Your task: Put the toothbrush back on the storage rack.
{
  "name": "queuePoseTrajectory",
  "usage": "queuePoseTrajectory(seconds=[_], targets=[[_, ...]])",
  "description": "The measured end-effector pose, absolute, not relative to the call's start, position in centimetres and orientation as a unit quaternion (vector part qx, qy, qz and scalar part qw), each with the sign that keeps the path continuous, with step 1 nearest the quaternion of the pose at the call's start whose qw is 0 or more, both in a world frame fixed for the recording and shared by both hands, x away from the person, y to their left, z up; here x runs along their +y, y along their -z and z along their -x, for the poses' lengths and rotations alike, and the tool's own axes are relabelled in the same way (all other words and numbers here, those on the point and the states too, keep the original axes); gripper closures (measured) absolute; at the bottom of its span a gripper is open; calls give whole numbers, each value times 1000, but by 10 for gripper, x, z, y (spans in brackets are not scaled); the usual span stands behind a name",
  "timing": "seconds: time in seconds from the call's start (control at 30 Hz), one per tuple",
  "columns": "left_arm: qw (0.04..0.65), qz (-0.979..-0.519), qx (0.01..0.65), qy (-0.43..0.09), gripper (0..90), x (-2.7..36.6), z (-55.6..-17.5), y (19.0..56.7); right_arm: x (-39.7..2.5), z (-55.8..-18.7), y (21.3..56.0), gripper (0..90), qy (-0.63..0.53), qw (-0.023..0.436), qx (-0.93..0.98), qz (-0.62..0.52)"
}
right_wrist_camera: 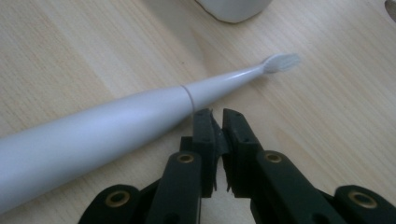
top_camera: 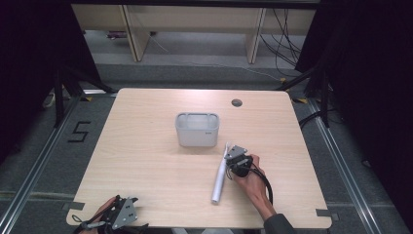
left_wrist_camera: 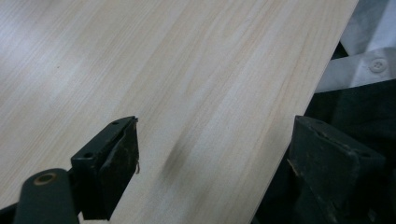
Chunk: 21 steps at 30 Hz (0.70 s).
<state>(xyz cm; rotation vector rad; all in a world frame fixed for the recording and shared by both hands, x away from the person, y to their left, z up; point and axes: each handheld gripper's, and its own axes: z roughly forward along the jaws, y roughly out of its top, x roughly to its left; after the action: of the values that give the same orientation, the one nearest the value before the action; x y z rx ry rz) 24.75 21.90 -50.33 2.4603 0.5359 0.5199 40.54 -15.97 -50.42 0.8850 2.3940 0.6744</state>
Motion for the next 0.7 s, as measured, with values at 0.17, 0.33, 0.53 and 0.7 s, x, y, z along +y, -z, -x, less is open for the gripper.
queuePoseTrajectory(seconds=[0.17,0.33,0.53,0.7], targets=[[293,-911,211,-197,156,218,-247,505,-170,-407,490,642,-268,254,857,-360],[291,-912,210,-198,156,219,-247,505,-171,-397,469,442,-299,210,828,-425],[295,-911,211,-198,156,219,-247,504,-150,-386,461,314,-301,161,828,-445],[293,-911,211,-197,156,219,-247,505,-138,-386,469,300,-272,136,844,-442]])
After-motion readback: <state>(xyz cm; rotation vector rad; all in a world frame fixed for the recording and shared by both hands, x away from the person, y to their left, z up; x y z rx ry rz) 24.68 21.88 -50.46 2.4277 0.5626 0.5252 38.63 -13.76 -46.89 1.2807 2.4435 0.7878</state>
